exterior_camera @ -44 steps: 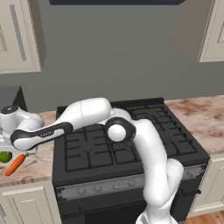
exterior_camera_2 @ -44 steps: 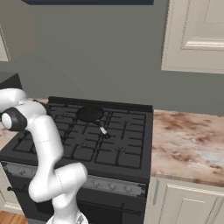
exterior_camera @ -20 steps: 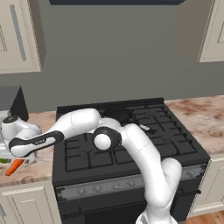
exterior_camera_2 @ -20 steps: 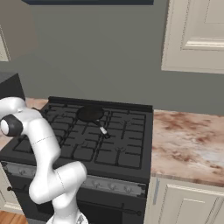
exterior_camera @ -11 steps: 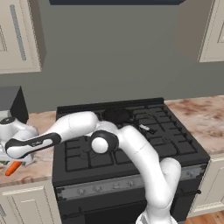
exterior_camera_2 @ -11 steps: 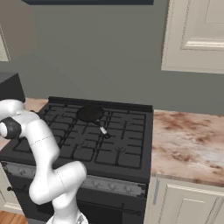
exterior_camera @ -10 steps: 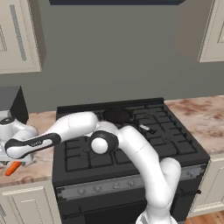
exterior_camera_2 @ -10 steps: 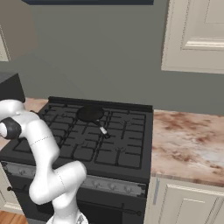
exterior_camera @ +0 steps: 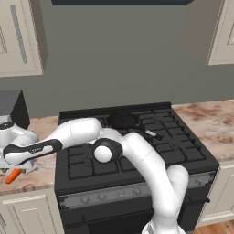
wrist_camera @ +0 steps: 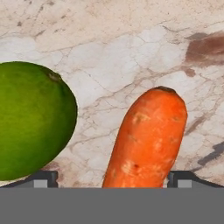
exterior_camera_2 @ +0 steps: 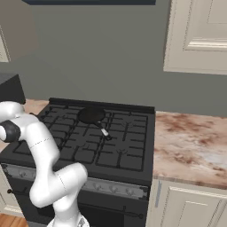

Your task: Put the carrot and lime in the pan. Then turn on the rear center burner and set the heat to medium.

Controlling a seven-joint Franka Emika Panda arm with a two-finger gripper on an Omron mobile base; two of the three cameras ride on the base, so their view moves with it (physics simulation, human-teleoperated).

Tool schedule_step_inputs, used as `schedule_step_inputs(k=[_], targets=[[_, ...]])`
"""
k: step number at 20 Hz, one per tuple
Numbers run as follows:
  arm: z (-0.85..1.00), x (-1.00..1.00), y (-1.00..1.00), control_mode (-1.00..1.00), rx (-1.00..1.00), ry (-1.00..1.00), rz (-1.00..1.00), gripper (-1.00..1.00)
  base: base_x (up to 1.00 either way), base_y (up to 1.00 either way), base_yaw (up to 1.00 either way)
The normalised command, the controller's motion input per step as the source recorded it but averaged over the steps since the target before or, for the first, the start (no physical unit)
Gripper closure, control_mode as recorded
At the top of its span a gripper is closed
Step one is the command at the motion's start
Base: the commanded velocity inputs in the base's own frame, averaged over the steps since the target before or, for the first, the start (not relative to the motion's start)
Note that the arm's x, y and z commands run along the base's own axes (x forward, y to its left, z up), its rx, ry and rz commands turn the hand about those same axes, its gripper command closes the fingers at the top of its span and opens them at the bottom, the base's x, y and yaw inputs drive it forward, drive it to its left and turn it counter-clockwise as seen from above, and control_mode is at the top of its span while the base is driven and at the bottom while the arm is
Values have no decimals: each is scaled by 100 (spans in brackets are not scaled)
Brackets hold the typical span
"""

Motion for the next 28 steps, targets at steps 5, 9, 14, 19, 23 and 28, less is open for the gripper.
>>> schedule_step_inputs(k=[5,9,14,19,23,28], targets=[[0,0,0,-100,0,0,0,100,0,0,0],[0,0,0,-100,0,0,0,100,0,0,0],[0,-1,0,-100,0,1,0,100,0,0,0],[15,-20,-7,-100,0,-4,0,100,0,0,0],[66,-67,-31,-100,1,-14,2,100,0,0,0],[69,-58,-38,-100,0,-7,4,100,0,0,0]])
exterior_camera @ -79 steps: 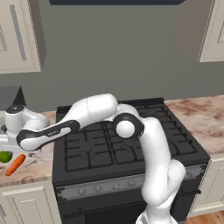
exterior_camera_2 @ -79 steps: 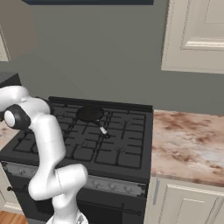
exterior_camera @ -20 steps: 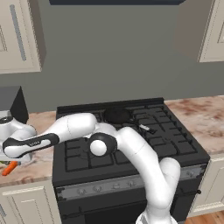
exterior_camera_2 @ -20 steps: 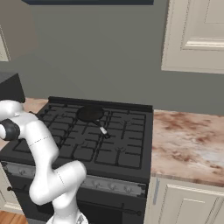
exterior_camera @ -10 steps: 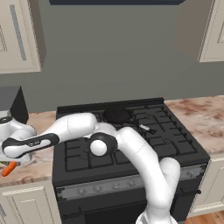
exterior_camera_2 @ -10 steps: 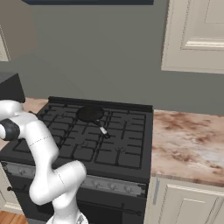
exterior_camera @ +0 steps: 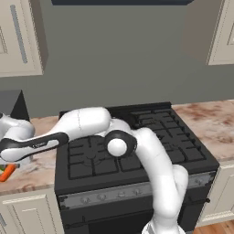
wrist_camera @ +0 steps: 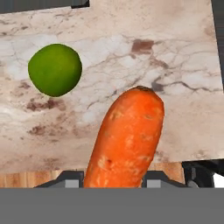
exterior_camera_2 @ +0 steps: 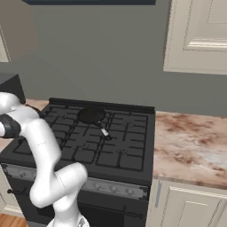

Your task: Put the carrot and lime in the pan. Then turn on the rear center burner and set the heat to medium.

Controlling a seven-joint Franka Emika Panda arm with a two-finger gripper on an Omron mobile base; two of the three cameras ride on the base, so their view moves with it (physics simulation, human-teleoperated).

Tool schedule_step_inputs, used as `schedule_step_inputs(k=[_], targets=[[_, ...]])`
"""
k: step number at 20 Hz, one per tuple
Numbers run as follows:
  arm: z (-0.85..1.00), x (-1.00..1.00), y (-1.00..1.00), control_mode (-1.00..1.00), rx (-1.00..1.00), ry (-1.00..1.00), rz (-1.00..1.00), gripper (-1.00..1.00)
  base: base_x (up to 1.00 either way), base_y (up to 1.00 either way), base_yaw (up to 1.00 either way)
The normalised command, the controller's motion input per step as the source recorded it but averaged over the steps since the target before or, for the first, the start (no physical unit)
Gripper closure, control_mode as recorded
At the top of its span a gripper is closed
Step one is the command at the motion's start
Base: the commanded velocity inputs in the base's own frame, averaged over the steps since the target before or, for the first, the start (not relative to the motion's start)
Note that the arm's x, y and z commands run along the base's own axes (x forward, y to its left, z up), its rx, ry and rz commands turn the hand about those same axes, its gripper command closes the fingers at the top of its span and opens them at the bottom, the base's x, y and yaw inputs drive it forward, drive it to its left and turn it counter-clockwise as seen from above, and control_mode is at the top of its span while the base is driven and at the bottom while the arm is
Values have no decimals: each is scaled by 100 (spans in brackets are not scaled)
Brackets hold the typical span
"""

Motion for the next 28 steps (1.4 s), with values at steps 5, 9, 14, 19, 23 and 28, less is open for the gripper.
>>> schedule_step_inputs(k=[5,9,14,19,23,28], targets=[[48,-12,-54,-100,0,-3,0,100,0,0,0],[47,1,-58,-100,0,0,0,100,0,0,0],[34,0,-71,-100,2,0,0,100,0,0,0],[3,0,-84,-100,0,0,0,100,0,0,0],[0,1,-83,-100,0,0,0,100,0,0,0],[2,12,-89,-100,0,0,0,100,0,0,0]])
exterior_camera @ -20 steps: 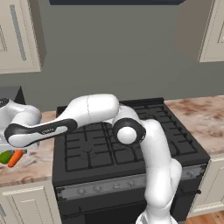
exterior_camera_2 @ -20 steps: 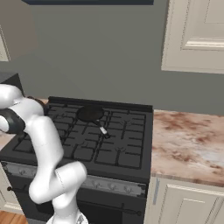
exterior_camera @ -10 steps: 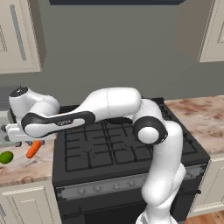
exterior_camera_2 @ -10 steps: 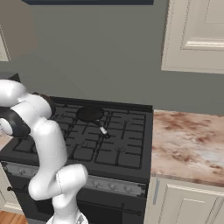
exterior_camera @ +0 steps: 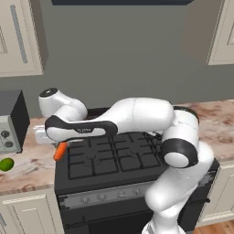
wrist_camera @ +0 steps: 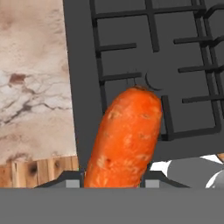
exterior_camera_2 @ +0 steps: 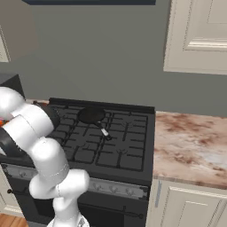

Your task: Put the carrot and lime in the pan. Then turn on the rear center burner and set the heat to medium.

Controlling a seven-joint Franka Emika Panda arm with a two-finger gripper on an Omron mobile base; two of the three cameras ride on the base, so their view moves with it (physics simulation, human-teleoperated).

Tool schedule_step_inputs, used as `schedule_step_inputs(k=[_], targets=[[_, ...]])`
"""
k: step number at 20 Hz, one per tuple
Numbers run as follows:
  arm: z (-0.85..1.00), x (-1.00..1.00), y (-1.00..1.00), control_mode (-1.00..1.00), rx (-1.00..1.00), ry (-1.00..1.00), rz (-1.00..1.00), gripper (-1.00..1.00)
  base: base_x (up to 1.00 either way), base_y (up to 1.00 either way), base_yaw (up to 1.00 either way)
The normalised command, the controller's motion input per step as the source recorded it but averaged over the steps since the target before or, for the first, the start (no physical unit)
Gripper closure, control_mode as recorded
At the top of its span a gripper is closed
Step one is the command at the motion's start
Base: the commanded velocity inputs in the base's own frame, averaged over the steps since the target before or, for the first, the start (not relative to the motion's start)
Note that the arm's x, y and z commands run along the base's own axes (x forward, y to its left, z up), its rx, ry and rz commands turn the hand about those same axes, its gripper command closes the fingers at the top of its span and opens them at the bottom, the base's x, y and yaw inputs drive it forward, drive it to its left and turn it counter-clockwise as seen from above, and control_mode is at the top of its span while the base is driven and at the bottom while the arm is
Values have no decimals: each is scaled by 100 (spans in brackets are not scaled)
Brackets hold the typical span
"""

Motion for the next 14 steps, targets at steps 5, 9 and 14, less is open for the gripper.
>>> schedule_step_inputs(k=[5,9,14], targets=[[3,36,-95,-100,0,0,1,100,0,0,0],[0,80,-92,-100,1,1,6,100,0,0,0],[0,99,-99,-100,0,14,4,100,0,0,0]])
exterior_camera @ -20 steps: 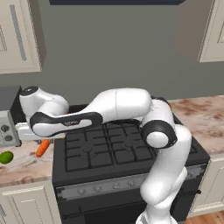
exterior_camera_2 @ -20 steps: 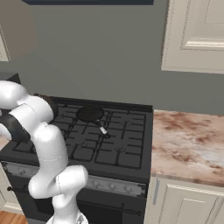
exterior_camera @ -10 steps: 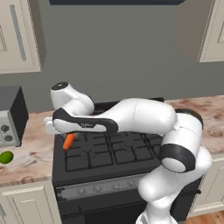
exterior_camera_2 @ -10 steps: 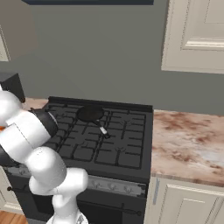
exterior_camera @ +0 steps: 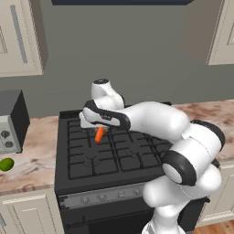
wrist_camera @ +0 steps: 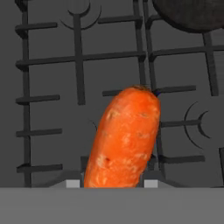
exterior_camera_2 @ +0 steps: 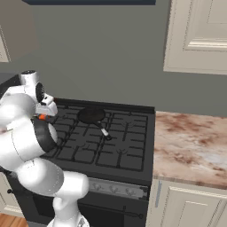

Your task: Put the carrot and lime in the pan. Then turn on the rear center burner and set the heat to medium.

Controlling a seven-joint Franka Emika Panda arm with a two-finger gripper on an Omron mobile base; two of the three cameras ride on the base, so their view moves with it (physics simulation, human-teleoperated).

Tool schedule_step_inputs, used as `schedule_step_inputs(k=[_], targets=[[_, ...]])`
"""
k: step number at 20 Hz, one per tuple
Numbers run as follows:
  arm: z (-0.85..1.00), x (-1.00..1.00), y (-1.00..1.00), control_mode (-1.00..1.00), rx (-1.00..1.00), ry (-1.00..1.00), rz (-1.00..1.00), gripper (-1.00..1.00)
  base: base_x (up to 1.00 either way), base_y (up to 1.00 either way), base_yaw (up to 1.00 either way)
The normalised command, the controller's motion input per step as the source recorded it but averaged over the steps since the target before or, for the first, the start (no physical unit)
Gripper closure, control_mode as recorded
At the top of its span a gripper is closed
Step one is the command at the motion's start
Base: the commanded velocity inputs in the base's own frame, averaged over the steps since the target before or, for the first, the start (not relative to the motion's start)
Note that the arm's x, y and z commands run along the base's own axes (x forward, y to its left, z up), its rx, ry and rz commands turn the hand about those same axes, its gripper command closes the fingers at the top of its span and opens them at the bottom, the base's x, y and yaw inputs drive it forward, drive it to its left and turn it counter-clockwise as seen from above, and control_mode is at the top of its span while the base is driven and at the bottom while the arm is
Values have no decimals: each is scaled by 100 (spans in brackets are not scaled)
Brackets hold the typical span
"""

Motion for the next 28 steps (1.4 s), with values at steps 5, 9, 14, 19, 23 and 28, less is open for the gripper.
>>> schedule_step_inputs(k=[5,9,14,19,23,28], targets=[[0,100,-94,-100,2,13,8,100,0,0,0],[0,94,-77,-100,2,11,12,100,0,0,0],[0,64,-54,-100,0,8,12,100,0,0,0],[-4,36,-28,-100,0,6,18,100,0,0,0],[-13,47,-29,-100,0,4,20,100,0,0,0],[-30,36,-26,-100,0,3,15,100,0,0,0]])
